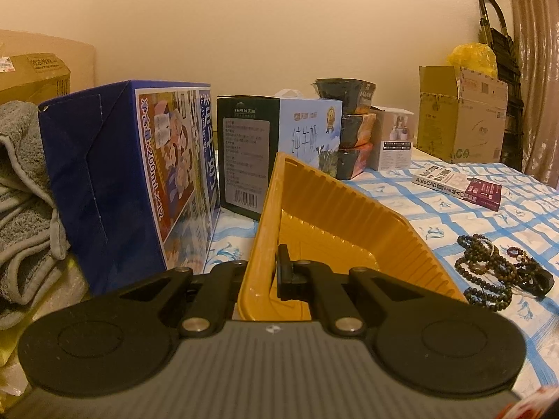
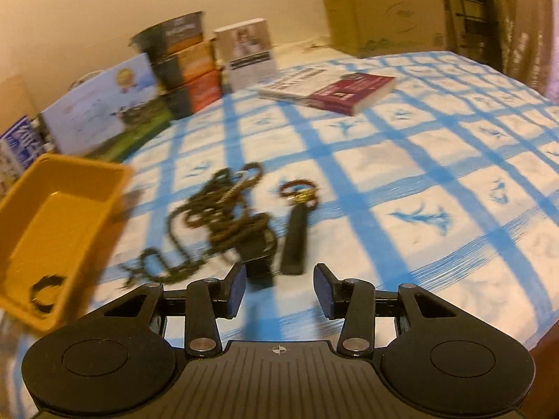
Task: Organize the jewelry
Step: 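Grasp the black rectangular pendant with the right tool and lift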
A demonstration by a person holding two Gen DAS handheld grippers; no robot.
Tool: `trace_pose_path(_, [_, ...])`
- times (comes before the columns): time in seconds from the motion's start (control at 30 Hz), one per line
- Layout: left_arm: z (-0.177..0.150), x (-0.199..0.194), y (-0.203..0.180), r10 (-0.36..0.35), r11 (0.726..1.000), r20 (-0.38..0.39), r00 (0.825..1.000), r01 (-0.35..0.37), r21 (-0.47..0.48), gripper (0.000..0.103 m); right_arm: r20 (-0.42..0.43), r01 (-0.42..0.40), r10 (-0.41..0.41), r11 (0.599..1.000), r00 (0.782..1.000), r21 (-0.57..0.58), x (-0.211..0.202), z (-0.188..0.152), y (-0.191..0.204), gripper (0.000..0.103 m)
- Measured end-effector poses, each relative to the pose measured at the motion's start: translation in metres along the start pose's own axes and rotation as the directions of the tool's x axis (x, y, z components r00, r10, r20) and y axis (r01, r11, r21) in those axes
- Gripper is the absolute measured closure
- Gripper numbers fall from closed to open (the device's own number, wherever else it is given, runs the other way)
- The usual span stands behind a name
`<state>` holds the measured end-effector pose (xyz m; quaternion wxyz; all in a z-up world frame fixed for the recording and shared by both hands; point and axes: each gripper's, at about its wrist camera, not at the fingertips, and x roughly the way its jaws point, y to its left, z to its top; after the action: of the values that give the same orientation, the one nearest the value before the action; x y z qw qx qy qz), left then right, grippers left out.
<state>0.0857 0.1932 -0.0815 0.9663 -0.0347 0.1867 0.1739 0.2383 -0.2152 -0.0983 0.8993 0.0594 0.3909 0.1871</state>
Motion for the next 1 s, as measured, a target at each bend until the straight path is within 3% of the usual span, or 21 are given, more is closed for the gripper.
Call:
trace_pose_path(0.1, [0.000, 0.000, 0.000, 0.002, 1.000, -0.002, 1.000, -0.002, 0.005, 0.098, 0.000, 0.014, -0.014, 1.000, 1.000, -0.015, 0.009, 0.004, -0.004, 0.061])
trace_pose_path(0.2, [0.001, 0.001, -0.001, 0.003, 1.000, -0.004, 1.000, -0.002, 0.009, 0.098, -0.008, 0.020, -0.021, 0.999, 1.000, -0.037, 0.020, 0.007, -0.003, 0.069])
trace_pose_path(0.53, [0.001, 0.001, 0.000, 0.003, 1.000, -0.007, 1.000, -0.003, 0.010, 0.098, -0.045, 0.034, -0.037, 0.997, 0.998, -0.072, 0.063, 0.021, -0.005, 0.072])
trace_pose_path(0.67, [0.001, 0.001, 0.000, 0.003, 1.000, -0.008, 1.000, -0.003, 0.012, 0.098, -0.065, 0.041, -0.047, 0.996, 0.997, -0.084, 0.077, 0.021, -0.006, 0.079])
trace_pose_path(0.83, [0.001, 0.001, -0.001, 0.002, 1.000, -0.008, 1.000, -0.001, 0.014, 0.099, -0.039, 0.059, -0.064, 0.991, 0.997, -0.124, 0.073, 0.016, -0.005, 0.081])
trace_pose_path(1.0, [0.000, 0.001, -0.001, -0.001, 1.000, -0.006, 1.000, 0.001, 0.017, 0.099, -0.006, 0.069, -0.070, 0.994, 0.998, -0.087, 0.053, 0.017, -0.011, 0.081])
